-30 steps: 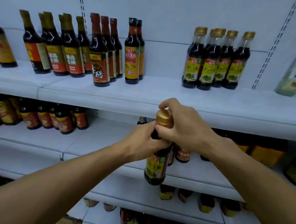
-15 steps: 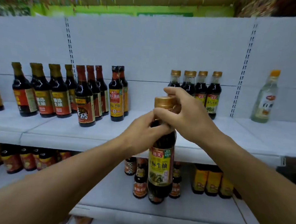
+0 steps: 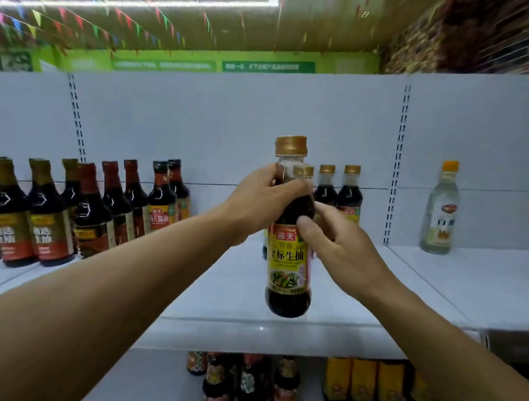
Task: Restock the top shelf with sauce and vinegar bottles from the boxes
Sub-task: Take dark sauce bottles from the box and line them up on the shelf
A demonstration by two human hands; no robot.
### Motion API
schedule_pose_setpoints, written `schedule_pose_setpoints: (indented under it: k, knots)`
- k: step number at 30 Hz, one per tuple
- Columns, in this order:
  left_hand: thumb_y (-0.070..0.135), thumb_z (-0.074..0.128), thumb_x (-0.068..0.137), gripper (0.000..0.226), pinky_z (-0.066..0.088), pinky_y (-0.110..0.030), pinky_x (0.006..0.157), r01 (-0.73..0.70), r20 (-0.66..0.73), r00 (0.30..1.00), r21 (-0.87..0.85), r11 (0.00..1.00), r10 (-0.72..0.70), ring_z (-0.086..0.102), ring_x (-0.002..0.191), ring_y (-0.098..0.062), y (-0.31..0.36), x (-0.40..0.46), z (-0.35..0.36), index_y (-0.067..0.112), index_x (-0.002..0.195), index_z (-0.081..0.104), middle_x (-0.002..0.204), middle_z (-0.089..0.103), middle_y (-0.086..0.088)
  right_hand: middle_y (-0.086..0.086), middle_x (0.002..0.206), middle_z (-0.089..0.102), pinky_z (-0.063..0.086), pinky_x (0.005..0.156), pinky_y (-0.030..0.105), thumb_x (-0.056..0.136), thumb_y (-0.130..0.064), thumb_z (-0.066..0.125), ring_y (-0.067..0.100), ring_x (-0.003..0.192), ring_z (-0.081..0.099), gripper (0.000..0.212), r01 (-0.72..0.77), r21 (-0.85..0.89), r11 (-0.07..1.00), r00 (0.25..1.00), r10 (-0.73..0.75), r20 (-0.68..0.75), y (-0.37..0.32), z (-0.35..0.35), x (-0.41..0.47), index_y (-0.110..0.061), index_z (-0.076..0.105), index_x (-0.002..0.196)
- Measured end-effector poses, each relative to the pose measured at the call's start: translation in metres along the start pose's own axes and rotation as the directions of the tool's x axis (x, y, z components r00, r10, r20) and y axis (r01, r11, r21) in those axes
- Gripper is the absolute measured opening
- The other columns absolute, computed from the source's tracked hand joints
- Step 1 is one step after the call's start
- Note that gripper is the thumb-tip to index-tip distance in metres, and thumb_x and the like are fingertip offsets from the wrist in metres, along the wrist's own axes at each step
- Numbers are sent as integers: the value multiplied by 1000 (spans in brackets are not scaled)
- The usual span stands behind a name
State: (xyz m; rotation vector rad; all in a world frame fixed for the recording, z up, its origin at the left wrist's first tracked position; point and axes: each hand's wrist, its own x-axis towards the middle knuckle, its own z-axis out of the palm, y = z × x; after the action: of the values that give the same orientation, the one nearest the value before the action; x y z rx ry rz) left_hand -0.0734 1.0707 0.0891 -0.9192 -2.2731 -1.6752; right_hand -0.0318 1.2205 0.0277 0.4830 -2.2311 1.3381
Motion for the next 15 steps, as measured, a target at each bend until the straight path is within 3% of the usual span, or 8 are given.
schedule_pose_setpoints:
  k: [3, 8, 12, 15]
  knots:
    - [36, 64, 89, 21, 55, -29, 67, 25, -18, 1000, 29, 999, -25, 71, 86, -15, -11, 24, 13, 19, 102, 63, 95, 71, 1, -20, 103, 67, 52, 82, 25, 84, -44, 71, -8, 92, 61, 41, -69, -67, 995, 995, 74, 66, 23, -4, 3, -39, 54, 121]
    - [37, 66, 88, 19, 59, -36, 81, 47, -4, 999, 10, 999, -47, 71, 89, -13, -30, 55, 39, 24, 103, 63, 97, 72, 4, -20, 106, 66, 54, 92, 36, 72, -38, 82, -1, 98, 64, 56, -188, -118, 975, 979, 195, 53, 60, -9, 17, -41, 50, 117]
    - [45, 67, 86, 21, 57, -35, 79, 50, -7, 999, 30, 998, -50, 71, 87, -10, -44, 74, 55, 29, 99, 64, 93, 73, 8, -18, 105, 66, 54, 91, 34, 71, -33, 83, 2, 98, 63, 54, -238, -127, 963, 969, 243, 29, 82, -21, 31, -34, 52, 116]
    - [51, 67, 85, 35, 53, -25, 70, 89, 20, 996, 16, 996, -89, 69, 82, -5, -53, 85, 68, 23, 106, 61, 94, 70, 8, -21, 101, 66, 54, 88, 28, 72, -30, 83, -1, 96, 63, 49, -250, -119, 961, 966, 256, 33, 101, -31, 41, -36, 52, 110]
